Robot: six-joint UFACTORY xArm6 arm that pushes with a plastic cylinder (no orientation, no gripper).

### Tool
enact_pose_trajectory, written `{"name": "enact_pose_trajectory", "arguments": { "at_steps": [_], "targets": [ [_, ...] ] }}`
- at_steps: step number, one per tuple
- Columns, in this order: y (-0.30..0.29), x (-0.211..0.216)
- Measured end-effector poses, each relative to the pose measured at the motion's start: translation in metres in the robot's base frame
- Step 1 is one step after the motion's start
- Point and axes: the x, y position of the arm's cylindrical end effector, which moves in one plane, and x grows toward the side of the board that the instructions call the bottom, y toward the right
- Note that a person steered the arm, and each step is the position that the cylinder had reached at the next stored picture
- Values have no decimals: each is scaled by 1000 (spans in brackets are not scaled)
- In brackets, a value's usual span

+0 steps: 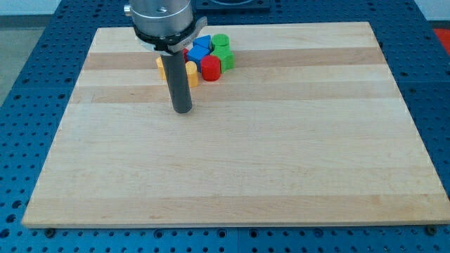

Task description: Place yellow hexagon to the left of yellow heart

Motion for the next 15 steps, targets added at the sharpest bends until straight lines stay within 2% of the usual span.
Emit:
{"name": "enact_pose_trajectory", "arguments": {
  "at_steps": [1,2,3,4,5,6,8,9,11,12,15],
  "targets": [
    [4,1],
    [-35,1],
    [-115,-11],
    [-154,-55],
    [-154,-99],
    [-122,-118],
    [-38,-118],
    [-6,-105],
    [14,-46],
    [32,-36],
    [32,-47]
  ]
}}
